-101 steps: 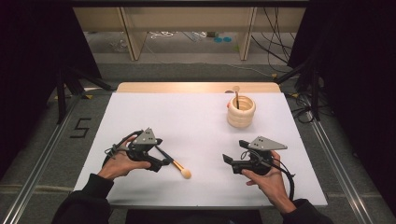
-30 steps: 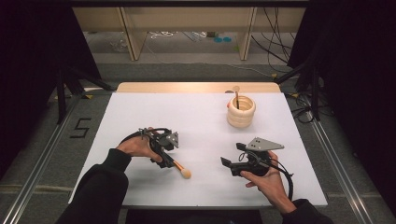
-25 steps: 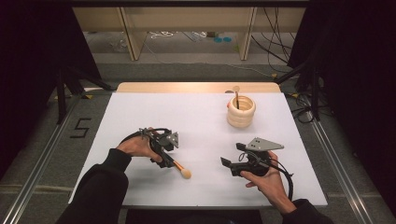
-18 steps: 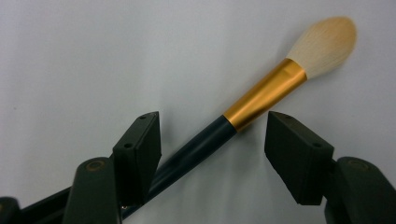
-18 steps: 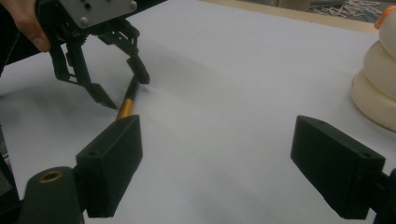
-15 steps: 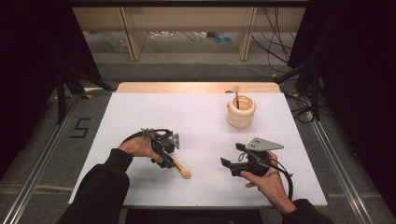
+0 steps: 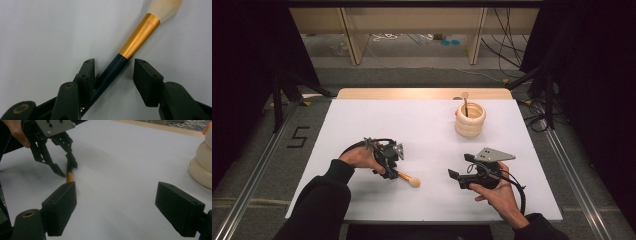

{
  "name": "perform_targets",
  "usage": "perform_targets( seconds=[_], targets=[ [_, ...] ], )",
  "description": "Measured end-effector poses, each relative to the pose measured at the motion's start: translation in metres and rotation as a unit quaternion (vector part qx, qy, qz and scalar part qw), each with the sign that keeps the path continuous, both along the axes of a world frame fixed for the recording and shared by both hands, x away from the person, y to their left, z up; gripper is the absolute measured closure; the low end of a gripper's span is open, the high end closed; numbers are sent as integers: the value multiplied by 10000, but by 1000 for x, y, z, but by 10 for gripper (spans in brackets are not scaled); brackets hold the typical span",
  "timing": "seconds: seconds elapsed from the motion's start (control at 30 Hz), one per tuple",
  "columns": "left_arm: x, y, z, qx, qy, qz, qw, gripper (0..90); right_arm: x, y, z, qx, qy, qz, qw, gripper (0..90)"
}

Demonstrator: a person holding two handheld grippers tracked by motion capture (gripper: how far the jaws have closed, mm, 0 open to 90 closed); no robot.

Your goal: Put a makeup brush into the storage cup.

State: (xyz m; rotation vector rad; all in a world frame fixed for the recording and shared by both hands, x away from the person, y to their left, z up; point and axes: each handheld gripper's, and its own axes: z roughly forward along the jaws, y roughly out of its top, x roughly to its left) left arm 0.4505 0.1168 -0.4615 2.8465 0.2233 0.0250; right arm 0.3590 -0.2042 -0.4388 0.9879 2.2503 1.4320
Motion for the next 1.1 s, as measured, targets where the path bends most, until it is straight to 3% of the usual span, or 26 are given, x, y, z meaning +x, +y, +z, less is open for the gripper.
perform_targets(
  seconds=[0.53, 0.8, 1.1],
  targets=[
    [-2, 0, 3, 270, 108, 175, 9994, 725, 0, 0, 0, -3, 8, 20, 10000, 185],
    [-3, -3, 3, 537, 151, 265, 9981, 760, -1, 0, 1, -63, 107, 10, 9999, 186],
    [-4, -7, 4, 644, 137, 370, 9971, 778, -1, -1, 1, -84, 74, 44, 9999, 187]
  ],
)
